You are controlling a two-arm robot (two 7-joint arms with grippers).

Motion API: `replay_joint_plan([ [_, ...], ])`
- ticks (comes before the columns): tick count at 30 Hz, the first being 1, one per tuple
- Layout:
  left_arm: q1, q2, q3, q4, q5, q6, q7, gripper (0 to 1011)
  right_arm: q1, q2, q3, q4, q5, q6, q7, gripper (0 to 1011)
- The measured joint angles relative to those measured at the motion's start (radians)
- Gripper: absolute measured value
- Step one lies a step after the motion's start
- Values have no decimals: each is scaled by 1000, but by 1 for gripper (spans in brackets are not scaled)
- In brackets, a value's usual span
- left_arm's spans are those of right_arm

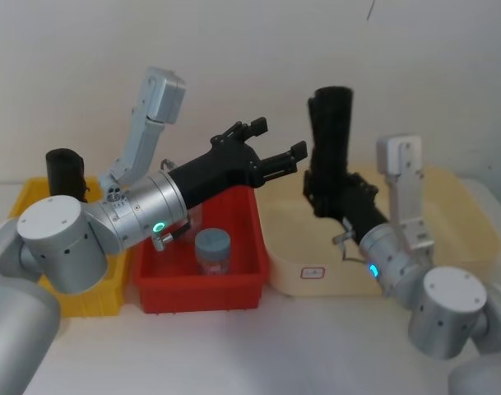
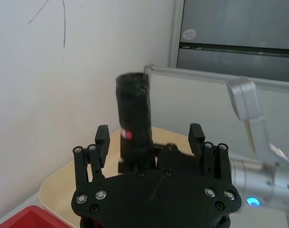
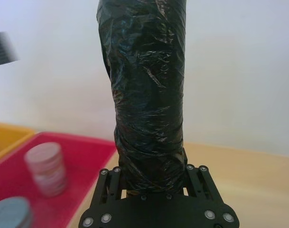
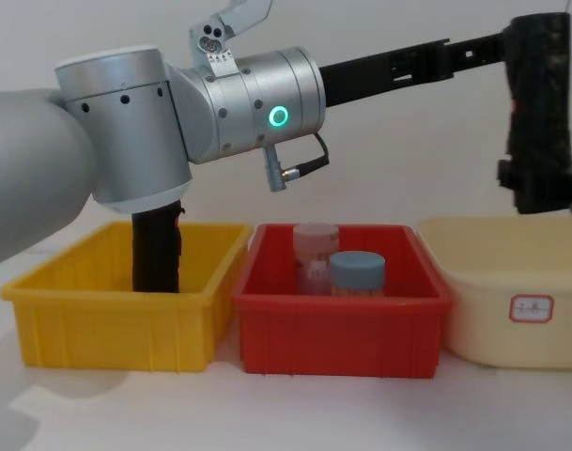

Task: Pick up the garbage bag with the one hand and transfer it to the other hand.

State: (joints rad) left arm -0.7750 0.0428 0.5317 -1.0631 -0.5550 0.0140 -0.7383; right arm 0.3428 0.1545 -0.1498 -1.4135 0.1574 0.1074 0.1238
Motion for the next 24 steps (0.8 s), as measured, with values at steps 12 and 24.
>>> replay_joint_plan([
  [12, 0, 0, 0, 0, 0, 0, 0, 1000, 99, 2, 94, 87, 8, 46, -71, 687],
  [24, 0, 0, 0, 0, 0, 0, 0, 1000, 147, 19, 143, 111, -32, 72, -153, 1001],
])
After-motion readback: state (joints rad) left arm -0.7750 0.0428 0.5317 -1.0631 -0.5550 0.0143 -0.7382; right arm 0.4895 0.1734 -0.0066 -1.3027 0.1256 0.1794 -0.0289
